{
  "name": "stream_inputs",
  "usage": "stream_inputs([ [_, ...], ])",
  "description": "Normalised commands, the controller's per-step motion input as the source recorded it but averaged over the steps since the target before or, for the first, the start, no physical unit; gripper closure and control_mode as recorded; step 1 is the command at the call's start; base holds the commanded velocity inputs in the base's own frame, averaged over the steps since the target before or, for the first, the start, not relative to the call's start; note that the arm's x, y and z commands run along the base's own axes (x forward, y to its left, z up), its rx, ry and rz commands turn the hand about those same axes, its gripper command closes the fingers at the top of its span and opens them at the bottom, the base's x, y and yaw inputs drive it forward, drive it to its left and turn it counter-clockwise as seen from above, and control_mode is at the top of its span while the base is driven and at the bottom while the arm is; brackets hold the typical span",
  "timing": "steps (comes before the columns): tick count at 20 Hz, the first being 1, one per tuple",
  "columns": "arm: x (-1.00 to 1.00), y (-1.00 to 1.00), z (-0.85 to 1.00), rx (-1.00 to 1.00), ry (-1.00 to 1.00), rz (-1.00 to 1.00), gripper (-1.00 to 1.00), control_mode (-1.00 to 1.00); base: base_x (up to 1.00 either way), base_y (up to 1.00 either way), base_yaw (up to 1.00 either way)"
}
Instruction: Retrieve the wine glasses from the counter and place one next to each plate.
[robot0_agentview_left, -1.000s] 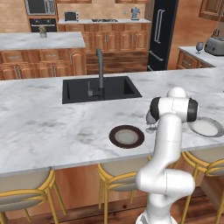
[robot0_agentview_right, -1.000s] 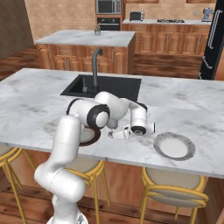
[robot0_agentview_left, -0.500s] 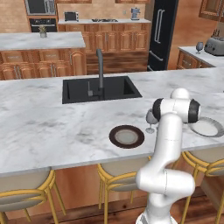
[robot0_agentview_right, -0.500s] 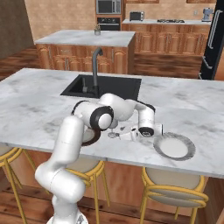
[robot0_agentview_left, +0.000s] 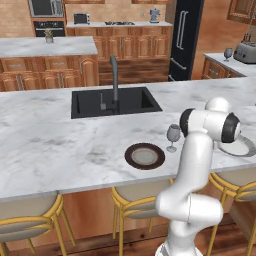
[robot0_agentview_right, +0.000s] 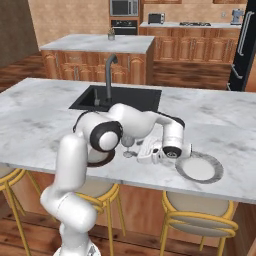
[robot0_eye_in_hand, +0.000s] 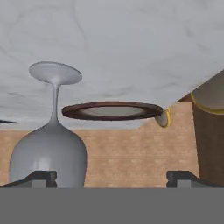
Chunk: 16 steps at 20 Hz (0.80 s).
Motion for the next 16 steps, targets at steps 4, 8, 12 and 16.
stream_inputs([
  [4,-0.63,0.3,0.86,0.0,-0.16,-0.03,-1.0,-1.0,0.0,0.0,0.0],
  [8,-0.38,0.53,0.57,0.0,-0.13,-0.05,-1.0,-1.0,0.0,0.0,0.0],
  [12,-0.18,0.46,0.37,0.0,-0.13,-0.05,-1.0,-1.0,0.0,0.0,0.0],
  [16,-0.01,0.15,0.17,0.0,-0.08,-0.04,-1.0,-1.0,0.0,0.0,0.0],
])
